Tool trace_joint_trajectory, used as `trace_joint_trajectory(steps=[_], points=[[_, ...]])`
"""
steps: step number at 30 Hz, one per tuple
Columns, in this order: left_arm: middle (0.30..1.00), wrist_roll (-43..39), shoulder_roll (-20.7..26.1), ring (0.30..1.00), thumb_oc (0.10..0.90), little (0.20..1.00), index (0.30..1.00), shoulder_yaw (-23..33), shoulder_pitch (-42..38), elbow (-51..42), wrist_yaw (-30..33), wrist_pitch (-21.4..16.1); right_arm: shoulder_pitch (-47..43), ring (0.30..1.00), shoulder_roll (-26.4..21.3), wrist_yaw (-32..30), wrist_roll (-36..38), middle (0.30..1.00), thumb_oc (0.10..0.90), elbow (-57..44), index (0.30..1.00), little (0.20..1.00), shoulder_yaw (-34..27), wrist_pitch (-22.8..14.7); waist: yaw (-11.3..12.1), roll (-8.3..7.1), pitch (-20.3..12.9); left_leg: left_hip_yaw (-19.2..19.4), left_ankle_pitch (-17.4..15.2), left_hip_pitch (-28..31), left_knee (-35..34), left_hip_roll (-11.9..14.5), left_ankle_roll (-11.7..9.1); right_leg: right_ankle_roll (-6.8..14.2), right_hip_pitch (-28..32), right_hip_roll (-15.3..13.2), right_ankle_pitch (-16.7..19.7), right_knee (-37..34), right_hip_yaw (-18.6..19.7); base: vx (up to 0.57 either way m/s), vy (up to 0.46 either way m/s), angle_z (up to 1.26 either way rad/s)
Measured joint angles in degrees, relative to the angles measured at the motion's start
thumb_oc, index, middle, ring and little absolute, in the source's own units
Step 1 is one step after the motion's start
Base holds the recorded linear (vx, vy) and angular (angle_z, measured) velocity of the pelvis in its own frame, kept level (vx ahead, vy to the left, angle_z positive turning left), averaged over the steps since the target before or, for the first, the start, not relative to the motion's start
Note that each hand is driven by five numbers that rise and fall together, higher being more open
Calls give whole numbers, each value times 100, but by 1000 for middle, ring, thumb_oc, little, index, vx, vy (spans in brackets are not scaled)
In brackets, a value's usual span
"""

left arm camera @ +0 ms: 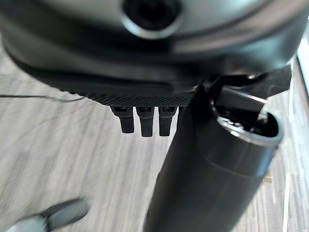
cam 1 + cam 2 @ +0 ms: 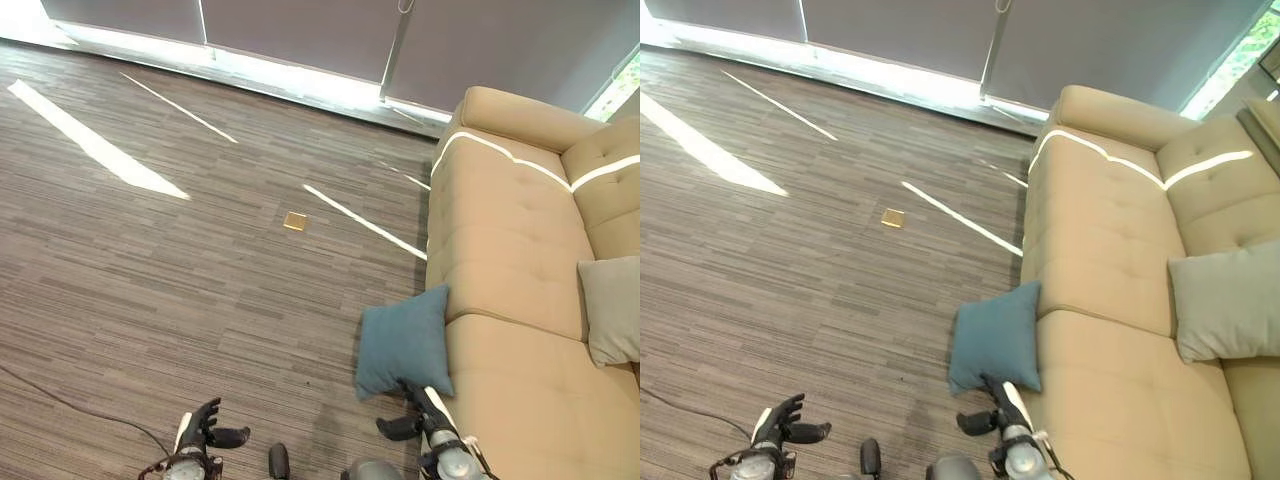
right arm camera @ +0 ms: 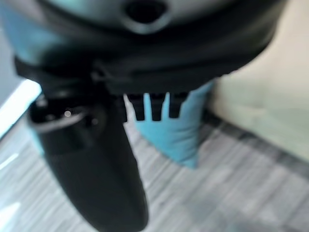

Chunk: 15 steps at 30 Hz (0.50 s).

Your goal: Pick up all the scattered cushions and arrange them neatly on the sofa.

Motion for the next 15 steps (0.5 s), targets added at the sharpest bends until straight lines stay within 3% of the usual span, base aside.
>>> trace_joint_trajectory(steps=[2,4,5,6,7,8,10,11,12,13,14,15], points=[[900,-1,63,900,800,900,900,1,27,-99,8,1,-17,900,5,13,-4,900,800,10,900,900,31,-1,100,-1,11,2,-71,71,8,18,16,103,41,-4,61,-197,9,0,0,13],[900,-1,111,900,800,900,900,2,48,-98,8,3,-174,900,5,11,-5,900,800,34,900,900,24,-1,141,-2,74,13,-102,96,40,30,60,90,117,-7,95,-439,18,688,260,-5],[900,-13,97,900,800,900,900,0,30,-110,11,5,-214,900,-36,14,-1,900,800,-17,900,900,35,12,108,38,111,-89,-458,123,80,38,323,81,80,57,92,-561,-17,1104,325,-28],[900,-36,78,900,800,900,900,36,57,-83,25,28,-270,900,-64,49,-17,900,800,-189,900,900,53,-5,97,55,199,-104,-537,132,172,29,434,70,-133,119,23,-460,-77,911,131,-41],[900,-71,-61,900,800,900,900,234,-66,21,34,91,-407,900,-111,77,-4,900,800,-380,900,900,32,-36,11,156,427,-147,-710,-13,599,243,286,152,-281,376,-287,-810,-258,525,36,-43],[900,-72,-52,900,800,900,900,221,-211,222,17,94,-449,900,-51,79,7,900,800,-398,900,900,-60,-82,-129,229,528,-142,-870,-8,627,374,72,230,-276,729,-150,-2794,-673,374,16,-22],[900,-68,-46,900,800,900,900,192,-92,91,-30,86,-299,900,-32,86,8,900,800,-386,900,900,-80,-81,-214,7,473,-141,-847,145,432,151,40,66,-497,493,125,-3077,-1021,72,-2,28],[900,-68,-159,900,800,900,900,171,-11,63,-38,-10,-28,900,-63,88,9,900,800,-186,900,900,-101,-49,-330,-282,299,-155,-734,404,263,-64,18,-138,-551,224,741,-3009,-1092,408,12,57],[900,-69,-183,900,800,900,900,138,39,54,-37,-18,16,900,-62,92,9,900,800,-46,900,900,-99,-7,-303,-291,240,-185,-760,492,190,-70,-16,-116,-529,207,953,-2993,-1154,633,-15,43],[900,-59,-255,900,800,900,900,-80,221,-159,-2,22,110,900,-46,101,7,900,800,216,900,900,-152,1,-275,-133,158,-236,-944,598,223,156,-141,-342,-584,372,957,-2381,-1110,633,-15,31],[900,-56,-257,900,800,900,900,-218,390,-226,-6,16,304,900,-43,102,10,900,800,272,900,900,-243,58,-373,-39,-11,-283,-1049,592,453,302,-518,-506,-431,410,765,-2242,-1179,225,-27,55],[900,-43,-276,900,800,900,900,-412,581,-318,-55,1,549,900,-100,106,9,900,800,280,900,900,-294,80,-451,30,-205,-254,-1252,557,819,394,-835,-741,-128,434,681,-2644,-1304,280,-43,61]])
